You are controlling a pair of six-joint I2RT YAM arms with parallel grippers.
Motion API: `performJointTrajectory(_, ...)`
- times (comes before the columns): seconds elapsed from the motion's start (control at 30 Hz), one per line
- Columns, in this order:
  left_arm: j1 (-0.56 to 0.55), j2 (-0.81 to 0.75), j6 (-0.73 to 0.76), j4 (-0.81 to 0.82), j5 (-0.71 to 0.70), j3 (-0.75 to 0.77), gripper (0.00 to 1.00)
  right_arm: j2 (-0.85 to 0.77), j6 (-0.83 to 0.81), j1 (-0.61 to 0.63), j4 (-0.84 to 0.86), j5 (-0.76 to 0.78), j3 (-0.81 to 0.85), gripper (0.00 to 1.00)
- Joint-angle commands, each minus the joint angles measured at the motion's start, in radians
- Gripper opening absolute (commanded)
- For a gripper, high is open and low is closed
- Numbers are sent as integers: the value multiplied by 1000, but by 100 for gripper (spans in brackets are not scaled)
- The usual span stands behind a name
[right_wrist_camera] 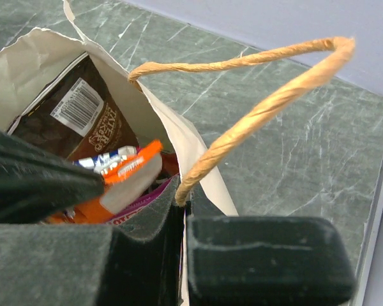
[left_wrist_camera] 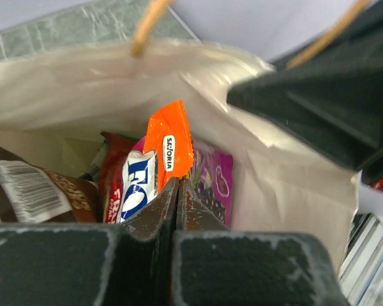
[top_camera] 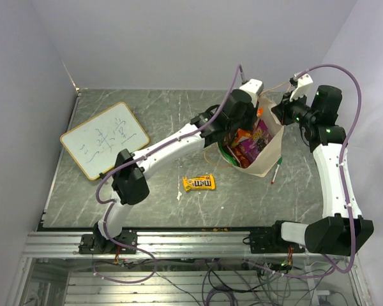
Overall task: Place the snacks into the paper bag
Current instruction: Place the snack in the paper bag.
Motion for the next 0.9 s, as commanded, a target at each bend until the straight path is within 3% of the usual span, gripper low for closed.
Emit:
performJointTrajectory(0.0,-29,11,80,37,62,-71,7,7,11,-5,15,11,58,0)
performJointTrajectory(0.3,-24,87,153,12,-6,13,7,7,-16,-5,-8,34,64,0)
performJointTrajectory(0.5,40,150,93,-83,-34,115,7,-12,-25,-5,-10,60,65,0)
performJointTrajectory(0.87,54,221,130,-153,199,185,17,26,-19,-5,-37,18,99,0)
